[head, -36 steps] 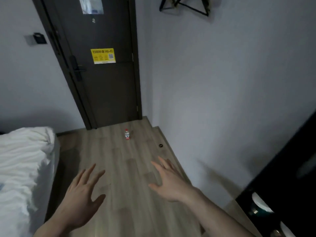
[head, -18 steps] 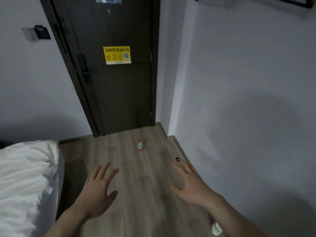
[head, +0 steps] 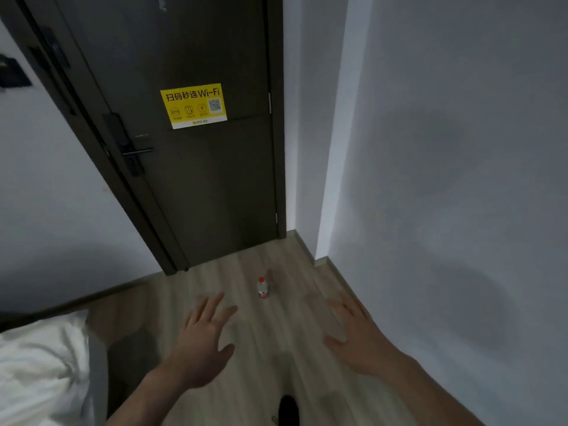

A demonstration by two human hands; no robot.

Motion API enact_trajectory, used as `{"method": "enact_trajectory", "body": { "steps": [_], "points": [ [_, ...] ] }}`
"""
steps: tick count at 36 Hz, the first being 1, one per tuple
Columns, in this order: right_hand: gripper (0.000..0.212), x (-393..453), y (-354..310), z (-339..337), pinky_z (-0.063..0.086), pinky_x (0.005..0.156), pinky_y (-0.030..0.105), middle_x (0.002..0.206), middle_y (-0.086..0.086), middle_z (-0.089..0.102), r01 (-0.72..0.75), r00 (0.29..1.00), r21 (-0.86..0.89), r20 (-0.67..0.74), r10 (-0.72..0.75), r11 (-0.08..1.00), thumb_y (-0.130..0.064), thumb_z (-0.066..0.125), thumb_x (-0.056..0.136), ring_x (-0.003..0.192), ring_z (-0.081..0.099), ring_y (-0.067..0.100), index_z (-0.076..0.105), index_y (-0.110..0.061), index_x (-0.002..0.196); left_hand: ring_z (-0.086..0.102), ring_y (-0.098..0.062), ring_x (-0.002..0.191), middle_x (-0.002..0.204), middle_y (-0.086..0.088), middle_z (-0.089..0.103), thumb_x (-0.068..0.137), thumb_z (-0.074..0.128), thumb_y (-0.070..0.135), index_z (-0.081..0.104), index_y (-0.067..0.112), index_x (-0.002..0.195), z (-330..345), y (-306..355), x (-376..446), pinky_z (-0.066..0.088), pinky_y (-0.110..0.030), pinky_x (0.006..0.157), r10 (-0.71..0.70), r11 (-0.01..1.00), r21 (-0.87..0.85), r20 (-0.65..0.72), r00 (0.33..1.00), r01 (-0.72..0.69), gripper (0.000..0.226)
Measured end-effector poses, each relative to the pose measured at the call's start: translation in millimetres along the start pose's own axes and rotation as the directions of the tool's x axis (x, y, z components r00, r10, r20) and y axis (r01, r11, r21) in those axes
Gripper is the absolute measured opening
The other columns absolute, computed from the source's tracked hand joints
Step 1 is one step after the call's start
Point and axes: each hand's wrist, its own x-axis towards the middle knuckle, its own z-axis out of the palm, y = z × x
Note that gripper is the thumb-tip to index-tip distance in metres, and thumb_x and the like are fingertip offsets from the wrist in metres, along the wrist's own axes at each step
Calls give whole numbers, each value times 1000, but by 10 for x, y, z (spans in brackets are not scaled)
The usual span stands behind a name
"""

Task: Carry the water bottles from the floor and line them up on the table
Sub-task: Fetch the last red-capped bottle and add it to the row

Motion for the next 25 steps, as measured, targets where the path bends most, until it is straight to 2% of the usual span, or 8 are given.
{"method": "enact_trajectory", "body": {
  "steps": [2,9,13,16,18,25],
  "points": [
    [81,380,-20,-4,8,124,42,165,-10,-9,-13,999,-24,35,14,1000,-56,48,95,152,-5,19,-2,-40,156,-9,-24,155,167,9,-11,94,57,48,17,42,156,-52,-176,296,14,-42,123,-38,999,20,26,999,37,74],
    [80,1604,-240,-140,13,123,38,165,-7,-10,21,994,-31,107,-18,999,-53,51,95,152,-2,21,5,-35,157,-9,-25,154,168,9,-9,92,58,50,15,43,155,-258,-707,1219,12,-44,123,-127,992,25,57,990,126,77],
    [78,2127,-370,-309,13,123,35,165,-6,-3,74,994,-26,82,-71,997,-49,50,96,152,5,19,4,-34,157,-9,-25,155,168,8,-9,91,58,49,15,43,156,-339,-820,1645,13,-44,123,-141,990,-1,69,988,141,78],
    [81,2525,-424,-399,13,124,41,165,-5,-9,39,995,-24,89,-36,999,-49,50,97,153,1,21,-2,-35,156,-10,-25,154,168,8,-10,92,56,48,14,42,157,-431,-896,2092,9,-43,124,-113,994,4,98,989,113,78],
    [81,2766,-433,-424,11,124,40,165,-4,-12,10,996,-35,84,-7,999,-49,49,97,153,-2,22,-4,-34,157,-10,-25,154,168,7,-10,93,55,48,14,42,157,-489,-949,2420,7,-42,124,-82,997,23,117,990,80,77],
    [82,3600,-496,-354,9,124,45,165,-3,-14,-141,987,-58,70,145,988,-52,50,95,152,-13,28,-1,-35,157,-5,-24,155,168,5,-7,94,53,47,15,38,158,-586,-1264,3629,9,-39,124,28,995,86,214,976,-48,75]
  ]
}}
